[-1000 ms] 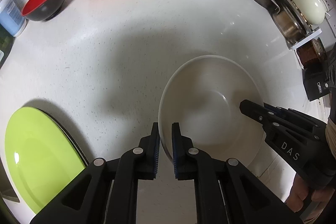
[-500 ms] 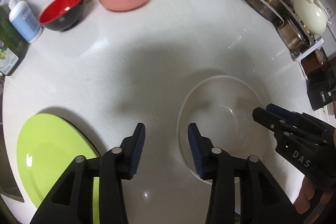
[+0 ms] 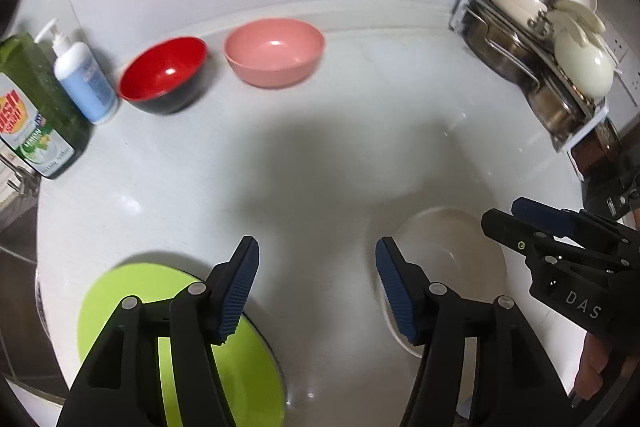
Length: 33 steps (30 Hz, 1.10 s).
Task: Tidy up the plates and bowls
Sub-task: 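Move both tools toward the red and pink bowls, then lower both tools onto the pink bowl rim and close them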
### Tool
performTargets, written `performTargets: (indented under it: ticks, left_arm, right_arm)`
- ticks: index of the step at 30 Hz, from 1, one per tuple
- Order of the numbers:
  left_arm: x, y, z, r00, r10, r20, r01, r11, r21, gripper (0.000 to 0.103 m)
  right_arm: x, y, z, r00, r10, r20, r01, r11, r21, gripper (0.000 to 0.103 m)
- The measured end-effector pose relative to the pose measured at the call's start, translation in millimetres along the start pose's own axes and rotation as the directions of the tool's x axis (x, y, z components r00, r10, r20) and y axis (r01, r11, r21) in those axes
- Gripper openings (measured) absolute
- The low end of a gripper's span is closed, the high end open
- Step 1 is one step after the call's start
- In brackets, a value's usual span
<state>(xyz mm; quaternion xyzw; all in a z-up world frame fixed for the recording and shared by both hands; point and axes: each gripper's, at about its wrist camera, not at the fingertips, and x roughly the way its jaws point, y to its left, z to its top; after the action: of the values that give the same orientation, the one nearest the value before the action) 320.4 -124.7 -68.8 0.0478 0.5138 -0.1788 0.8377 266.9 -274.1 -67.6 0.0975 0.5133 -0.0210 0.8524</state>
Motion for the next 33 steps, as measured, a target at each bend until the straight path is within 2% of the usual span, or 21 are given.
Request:
performTargets:
  ticks: [8,13,22,33]
  left_arm:
    - [-18,24,15,0.997,0.049,0.065,-0.049,0.999,-0.006,0.060]
    - [-25,42,29,0.992,0.085,0.090,-0.084,0.996,-0.011,0.060]
    - [-27,69,65,0.985,0.123,0.124,-0.123,0.992,-0.009,0.060]
    - [-13,88,120,0.976,0.157,0.148,-0.164,0.986,0.038,0.060]
  right_arm:
    - [1,22,30,0.999,0.044,0.022,-0.044,0.999,-0.026,0.044]
    - [6,35,48,0.999,0.041,0.021,-0.040,0.998,-0.051,0.044]
    - [17,58,86,0.999,0.042,0.023,-0.040,0.996,-0.083,0.044]
    - [33,65,140,0.998,0.038,0.045,-0.036,0.998,-0.052,0.044]
